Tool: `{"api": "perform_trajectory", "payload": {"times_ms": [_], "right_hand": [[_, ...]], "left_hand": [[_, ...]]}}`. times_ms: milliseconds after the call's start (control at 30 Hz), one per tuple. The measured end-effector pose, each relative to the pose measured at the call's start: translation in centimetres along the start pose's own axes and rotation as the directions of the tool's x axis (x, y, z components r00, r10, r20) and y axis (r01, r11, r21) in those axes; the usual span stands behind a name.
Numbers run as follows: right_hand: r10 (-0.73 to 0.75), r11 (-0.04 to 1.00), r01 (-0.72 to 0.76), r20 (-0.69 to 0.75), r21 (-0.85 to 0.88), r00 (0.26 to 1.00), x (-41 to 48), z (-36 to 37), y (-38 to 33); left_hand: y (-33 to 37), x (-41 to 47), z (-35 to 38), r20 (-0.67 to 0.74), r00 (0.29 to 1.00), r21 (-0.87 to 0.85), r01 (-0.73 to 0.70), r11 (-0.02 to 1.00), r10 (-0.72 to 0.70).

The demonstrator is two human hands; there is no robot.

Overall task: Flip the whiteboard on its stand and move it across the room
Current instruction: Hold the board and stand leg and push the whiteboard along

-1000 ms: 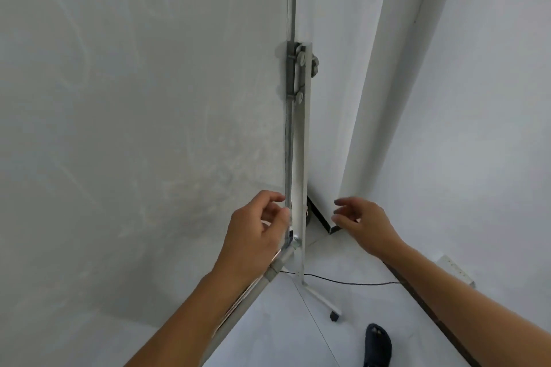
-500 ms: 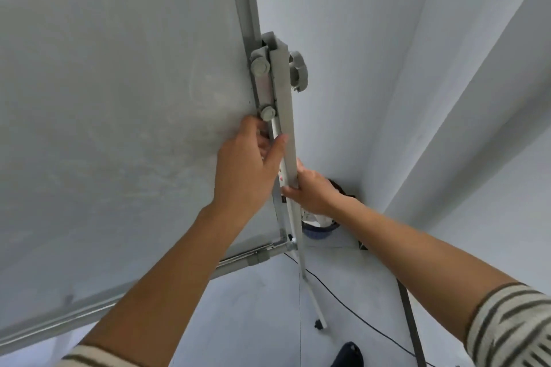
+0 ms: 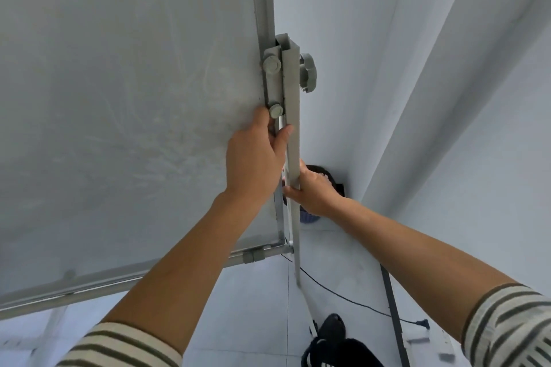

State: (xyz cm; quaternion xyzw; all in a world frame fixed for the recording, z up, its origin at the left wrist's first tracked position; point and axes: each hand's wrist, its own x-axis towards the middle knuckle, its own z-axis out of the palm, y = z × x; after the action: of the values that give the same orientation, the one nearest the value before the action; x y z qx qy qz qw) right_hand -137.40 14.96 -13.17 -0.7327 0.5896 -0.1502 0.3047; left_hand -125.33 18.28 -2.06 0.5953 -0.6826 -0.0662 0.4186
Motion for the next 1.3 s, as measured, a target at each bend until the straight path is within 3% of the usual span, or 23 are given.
{"api": "perform_trajectory", "payload": {"times_ms": [467,700,833,1100,1300], "right_hand": [[-0.016,0.998,0.02,-0.053,0.062,0.998,-18.0,3.8,0.4],[-0.041,0.993,0.044,-0.024,0.113,0.999,-26.5,5.1,1.7],[0.012,0.979,-0.009,-0.011,0.206,1.0,-31.8,5.7,1.9],[0.043,0.974,-0.049,0.032,0.222,0.999,-41.6,7.2,1.0],[0.113,0.973,-0.111,0.0,0.202,0.994,-47.8,9.2,-1.5]], "left_hand": [[7.0,-15.7,-6.1,0.077,0.996,-0.029,-0.049,0.998,0.051],[11.0,-23.9,-8.3,0.096,0.995,-0.078,0.008,0.997,-0.001],[13.8,-28.2,-10.3,0.138,0.99,-0.139,0.039,0.99,-0.02],[16.9,-35.7,-12.6,0.067,0.998,-0.099,-0.001,0.995,0.008],[17.9,-42.0,-15.9,0.089,0.995,-0.095,-0.044,0.994,0.052]]}}
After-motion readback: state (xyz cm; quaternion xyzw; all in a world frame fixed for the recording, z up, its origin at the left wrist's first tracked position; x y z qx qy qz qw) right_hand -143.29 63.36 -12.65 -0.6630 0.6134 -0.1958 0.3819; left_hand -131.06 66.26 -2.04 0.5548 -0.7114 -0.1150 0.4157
